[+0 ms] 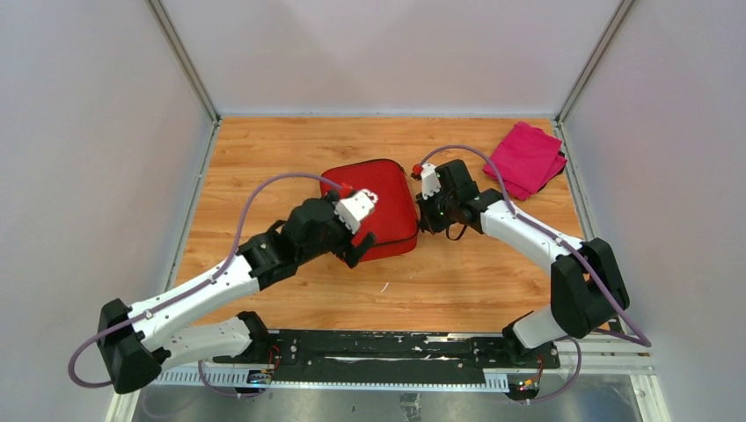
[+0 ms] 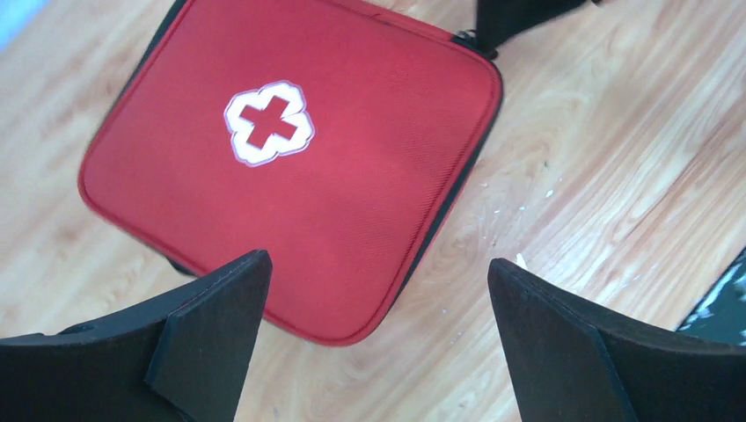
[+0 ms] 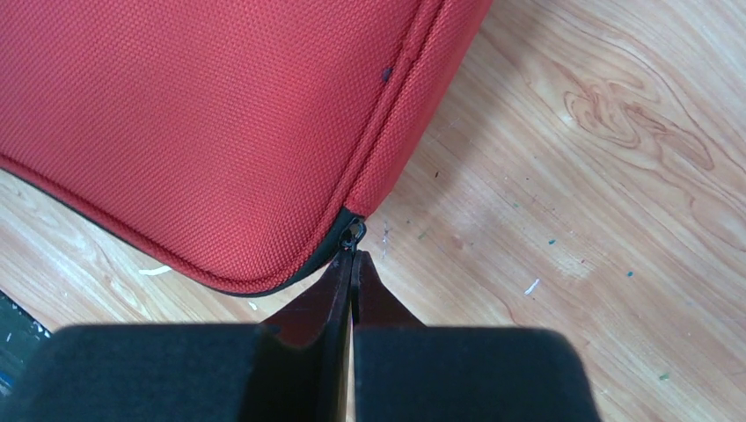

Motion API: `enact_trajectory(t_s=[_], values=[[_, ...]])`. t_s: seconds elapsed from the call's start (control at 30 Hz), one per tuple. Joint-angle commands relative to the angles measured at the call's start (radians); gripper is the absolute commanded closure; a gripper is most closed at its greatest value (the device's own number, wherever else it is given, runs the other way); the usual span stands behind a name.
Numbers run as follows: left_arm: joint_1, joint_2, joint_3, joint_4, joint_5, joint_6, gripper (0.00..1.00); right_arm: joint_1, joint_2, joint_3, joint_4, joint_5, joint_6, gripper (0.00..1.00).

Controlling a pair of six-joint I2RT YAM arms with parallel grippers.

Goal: Organize the medicine kit

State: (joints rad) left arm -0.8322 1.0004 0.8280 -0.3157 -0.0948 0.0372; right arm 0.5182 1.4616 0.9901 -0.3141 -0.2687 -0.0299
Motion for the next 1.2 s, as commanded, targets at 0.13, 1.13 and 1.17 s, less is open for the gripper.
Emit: enact_trajectory(t_s=[0.13, 1.13, 1.17], values=[[-0.183, 0.131, -0.053, 0.120, -0.153, 0.347, 0.00, -0.013, -0.023, -0.019, -0.039, -0.074, -0.035, 1.00], [-0.196, 0.510, 0.096, 0.069, -0.335, 0.198, 0.33, 0.015, -0.237, -0.192, -0.131, -0.149, 0.016, 1.00], [-0.194, 0.512, 0.099, 0.073, -0.335, 0.193, 0.34, 0.018, -0.250, -0.202, -0.131, -0.164, 0.022, 1.00]])
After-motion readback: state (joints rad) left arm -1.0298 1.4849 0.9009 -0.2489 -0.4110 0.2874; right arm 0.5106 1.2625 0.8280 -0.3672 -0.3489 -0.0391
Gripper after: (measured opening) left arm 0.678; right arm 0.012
